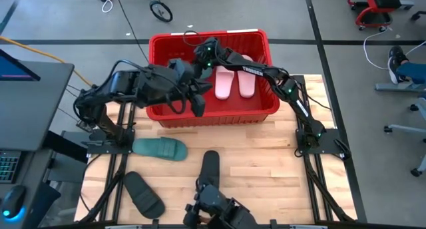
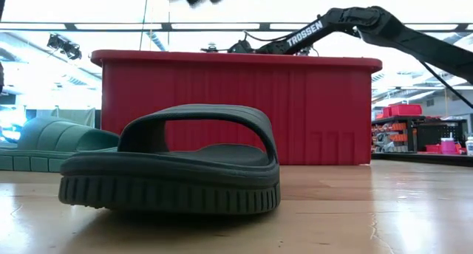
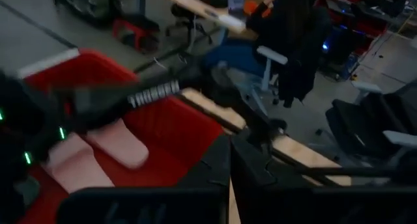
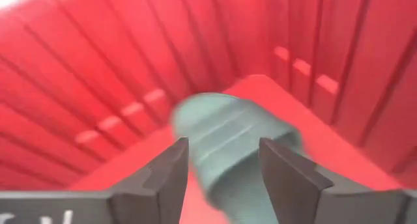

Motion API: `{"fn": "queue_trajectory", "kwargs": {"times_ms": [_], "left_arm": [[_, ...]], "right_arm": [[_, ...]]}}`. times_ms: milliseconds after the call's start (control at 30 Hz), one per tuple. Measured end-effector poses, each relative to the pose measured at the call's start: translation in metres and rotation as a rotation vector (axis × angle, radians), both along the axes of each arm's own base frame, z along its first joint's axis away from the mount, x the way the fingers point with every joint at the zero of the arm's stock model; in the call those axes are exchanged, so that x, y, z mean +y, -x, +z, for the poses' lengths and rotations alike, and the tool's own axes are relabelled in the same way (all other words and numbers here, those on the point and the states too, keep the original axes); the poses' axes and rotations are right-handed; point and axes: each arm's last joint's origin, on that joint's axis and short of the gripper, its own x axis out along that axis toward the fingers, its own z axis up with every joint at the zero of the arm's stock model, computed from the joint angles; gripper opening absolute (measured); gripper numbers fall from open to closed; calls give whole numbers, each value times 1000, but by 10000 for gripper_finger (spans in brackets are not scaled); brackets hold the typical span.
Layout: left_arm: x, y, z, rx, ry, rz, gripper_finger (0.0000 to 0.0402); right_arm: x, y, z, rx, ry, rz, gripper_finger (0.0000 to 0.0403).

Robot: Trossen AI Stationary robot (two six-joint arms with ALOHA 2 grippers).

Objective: Pick and place slides into bin
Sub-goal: Put the green slide into the red container

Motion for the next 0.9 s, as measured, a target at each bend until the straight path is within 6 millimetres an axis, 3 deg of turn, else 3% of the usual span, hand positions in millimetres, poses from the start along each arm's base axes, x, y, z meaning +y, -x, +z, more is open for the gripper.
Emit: {"fn": "queue_trajectory", "kwargs": {"times_ms": [133, 267, 400, 533, 733, 900], "left_arm": [[-7, 3, -6, 38, 79, -18, 9], [-17, 12, -18, 146, 210, -28, 24], [-35, 21, -40, 347, 467, -37, 48], [-65, 18, -63, 518, 630, 18, 76], [-113, -4, -96, 583, 749, 135, 124], [-158, -25, -137, 674, 701, 184, 155]], "right_arm": [[14, 5, 30, -34, -11, 119, 175], [39, 21, 79, -34, 32, 220, 158], [75, 48, 137, -11, 99, 300, 152], [116, 79, 177, 47, 109, 370, 154], [175, 120, 216, 139, 147, 459, 160], [215, 134, 232, 172, 155, 475, 160]]}}
